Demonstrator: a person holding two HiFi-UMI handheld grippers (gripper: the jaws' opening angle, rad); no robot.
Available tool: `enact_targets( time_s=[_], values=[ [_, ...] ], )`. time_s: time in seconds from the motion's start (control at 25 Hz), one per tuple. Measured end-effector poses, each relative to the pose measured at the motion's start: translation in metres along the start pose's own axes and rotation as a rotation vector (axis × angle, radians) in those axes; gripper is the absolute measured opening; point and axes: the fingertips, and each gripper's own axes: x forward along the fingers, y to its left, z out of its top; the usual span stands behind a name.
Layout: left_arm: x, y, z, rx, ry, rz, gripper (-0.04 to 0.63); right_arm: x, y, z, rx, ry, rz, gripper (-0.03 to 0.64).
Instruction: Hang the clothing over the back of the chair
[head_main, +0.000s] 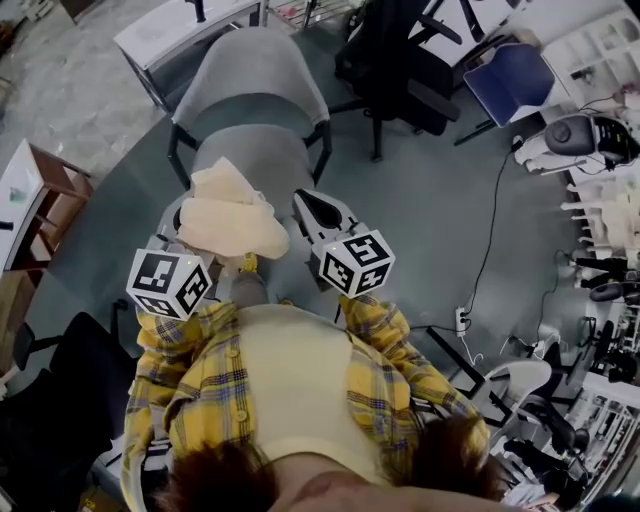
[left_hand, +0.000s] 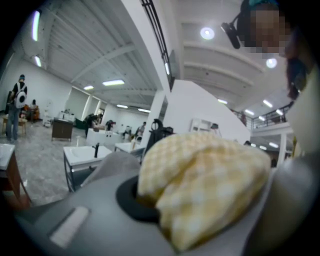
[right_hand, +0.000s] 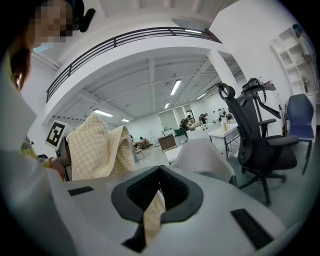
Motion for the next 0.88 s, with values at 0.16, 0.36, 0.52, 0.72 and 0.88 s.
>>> enact_targets(
  time_s=[0.16, 0.36, 0.52, 0.72, 0.88],
  values=[
    [0.019, 0.025, 0.016, 0.012, 0.0, -0.019, 0.028, 0.031, -0.004, 0.011, 0.001, 0.01, -0.003, 0.014],
    [0.038, 0.056, 0.034, 0.03, 0.002, -0.037, 0.028, 0.069, -0.013, 0.027, 0.002, 0.003, -0.022, 0.014],
    [0.052, 0.078, 0.044, 0.039, 0.002, -0.061, 0.028, 0.094, -0.017, 0.037, 0.005, -0.004, -0.044, 0.014],
    [0.069, 0.098, 0.056, 0.051, -0.005, -0.078, 0.028, 0.111, -0.02, 0.048, 0.002, -0.017, -0.065, 0.014],
    [0.085, 0.105, 0.064, 0.049, -0.014, -0.079, 0.028, 0.118, -0.027, 0.049, 0.003, -0.007, -0.068, 0.014]
  ],
)
